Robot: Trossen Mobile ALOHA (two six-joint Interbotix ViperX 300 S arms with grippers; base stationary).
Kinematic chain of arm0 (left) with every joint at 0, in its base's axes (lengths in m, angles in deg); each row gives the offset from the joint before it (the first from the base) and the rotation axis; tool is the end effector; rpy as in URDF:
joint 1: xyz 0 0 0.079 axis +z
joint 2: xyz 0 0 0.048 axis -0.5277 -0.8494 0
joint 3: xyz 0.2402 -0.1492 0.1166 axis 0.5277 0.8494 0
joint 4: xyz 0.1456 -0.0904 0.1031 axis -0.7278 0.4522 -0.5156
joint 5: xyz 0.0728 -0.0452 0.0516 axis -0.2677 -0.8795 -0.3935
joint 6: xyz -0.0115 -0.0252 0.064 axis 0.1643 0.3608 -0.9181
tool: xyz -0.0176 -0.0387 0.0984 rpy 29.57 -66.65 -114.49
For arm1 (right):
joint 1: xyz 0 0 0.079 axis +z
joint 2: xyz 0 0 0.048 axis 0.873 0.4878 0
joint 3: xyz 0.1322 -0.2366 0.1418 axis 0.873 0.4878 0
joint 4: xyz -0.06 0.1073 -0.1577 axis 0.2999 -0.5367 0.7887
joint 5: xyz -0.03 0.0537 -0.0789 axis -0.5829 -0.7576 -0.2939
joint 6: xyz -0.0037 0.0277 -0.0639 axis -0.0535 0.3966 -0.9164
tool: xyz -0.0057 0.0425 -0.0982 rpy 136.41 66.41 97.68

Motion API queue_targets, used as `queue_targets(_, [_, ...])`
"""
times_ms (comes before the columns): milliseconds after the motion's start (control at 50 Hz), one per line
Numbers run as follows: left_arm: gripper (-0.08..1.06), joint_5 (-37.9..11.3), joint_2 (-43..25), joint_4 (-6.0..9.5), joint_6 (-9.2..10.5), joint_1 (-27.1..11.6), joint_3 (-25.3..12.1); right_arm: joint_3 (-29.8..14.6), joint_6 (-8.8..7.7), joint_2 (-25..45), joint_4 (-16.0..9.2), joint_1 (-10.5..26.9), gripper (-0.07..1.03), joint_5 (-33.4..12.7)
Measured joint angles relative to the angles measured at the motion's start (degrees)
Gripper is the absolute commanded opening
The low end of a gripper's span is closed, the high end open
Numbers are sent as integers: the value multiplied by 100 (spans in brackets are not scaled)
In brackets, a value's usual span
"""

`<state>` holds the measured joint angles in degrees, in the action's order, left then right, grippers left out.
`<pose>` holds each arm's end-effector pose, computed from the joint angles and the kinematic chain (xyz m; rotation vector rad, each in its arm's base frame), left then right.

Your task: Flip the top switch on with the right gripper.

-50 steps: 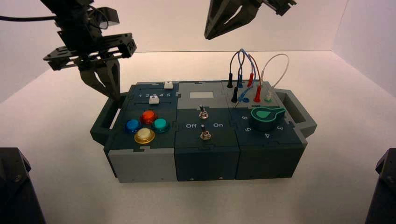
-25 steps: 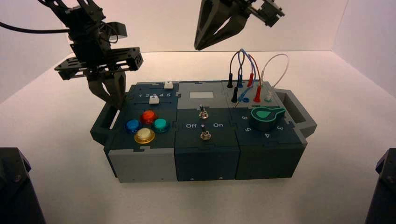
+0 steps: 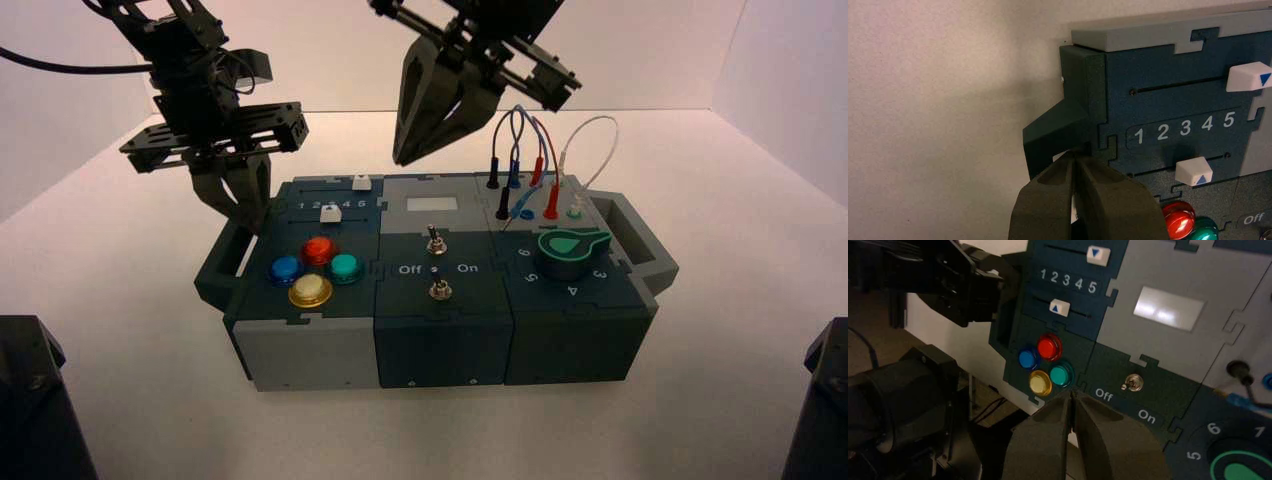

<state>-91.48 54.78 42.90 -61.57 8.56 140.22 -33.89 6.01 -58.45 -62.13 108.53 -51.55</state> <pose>0.2237 -0.1241 0.0066 -0.0632 1.5542 -0.1880 0.1867 0.2859 0.1054 0.2317 1.4138 0.5785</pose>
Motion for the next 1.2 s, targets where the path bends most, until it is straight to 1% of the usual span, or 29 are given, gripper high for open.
queue_targets(100, [-3,44,-35,0,0,9,-18,0,132,88,0,0,-2,9])
queue_targets(260, [-3,97,-97,-9,0,9,-35,0,211,211,-9,0,-2,26])
queue_targets(700, [-3,105,-202,-9,0,0,-97,-26,220,800,0,9,-2,176])
queue_targets(1200, [-3,97,-281,-26,-9,9,-158,-35,220,1072,70,-18,-2,334])
